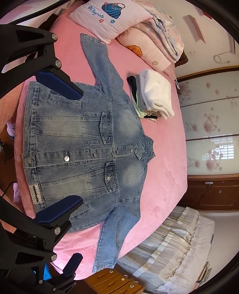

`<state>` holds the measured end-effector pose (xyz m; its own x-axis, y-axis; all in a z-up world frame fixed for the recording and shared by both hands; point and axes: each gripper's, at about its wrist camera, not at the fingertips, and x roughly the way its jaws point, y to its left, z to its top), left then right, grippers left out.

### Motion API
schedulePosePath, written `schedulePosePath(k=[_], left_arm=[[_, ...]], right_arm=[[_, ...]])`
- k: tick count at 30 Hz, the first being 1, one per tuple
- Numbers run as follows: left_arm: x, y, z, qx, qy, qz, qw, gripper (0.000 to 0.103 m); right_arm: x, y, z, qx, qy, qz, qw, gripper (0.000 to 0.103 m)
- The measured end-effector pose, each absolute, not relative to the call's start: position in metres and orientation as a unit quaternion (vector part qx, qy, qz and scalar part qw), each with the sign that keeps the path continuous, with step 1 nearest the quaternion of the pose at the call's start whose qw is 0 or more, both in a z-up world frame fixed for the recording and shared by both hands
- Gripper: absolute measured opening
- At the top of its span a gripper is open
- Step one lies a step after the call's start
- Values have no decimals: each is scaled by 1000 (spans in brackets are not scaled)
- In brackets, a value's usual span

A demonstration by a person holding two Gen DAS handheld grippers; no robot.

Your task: Fold large clothes

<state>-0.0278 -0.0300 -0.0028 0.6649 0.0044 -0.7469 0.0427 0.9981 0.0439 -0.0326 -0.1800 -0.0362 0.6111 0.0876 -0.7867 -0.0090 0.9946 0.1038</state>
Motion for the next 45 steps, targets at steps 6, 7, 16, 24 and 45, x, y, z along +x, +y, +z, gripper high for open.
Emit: schedulePosePath(k=[6, 7, 16, 24, 45], left_arm=[[-28, -26, 0, 9, 411, -10, 912, 103], [-28, -26, 0, 6, 411, -11, 911, 103], [-30, -31, 4, 11, 403, 2, 915, 103], [-24, -44, 9, 21, 397, -2, 918, 103], [124, -204, -14, 78, 311, -102, 942, 103]], right_arm=[[-33, -187, -40, 49, 441, 29, 896, 85], [-33, -188, -40, 49, 441, 29, 895, 85], [-31, -194, -45, 49, 447, 40, 892, 85], [-27, -209, -44, 55, 440, 42, 895, 85], [39, -458, -114, 192, 424, -167, 869, 85]])
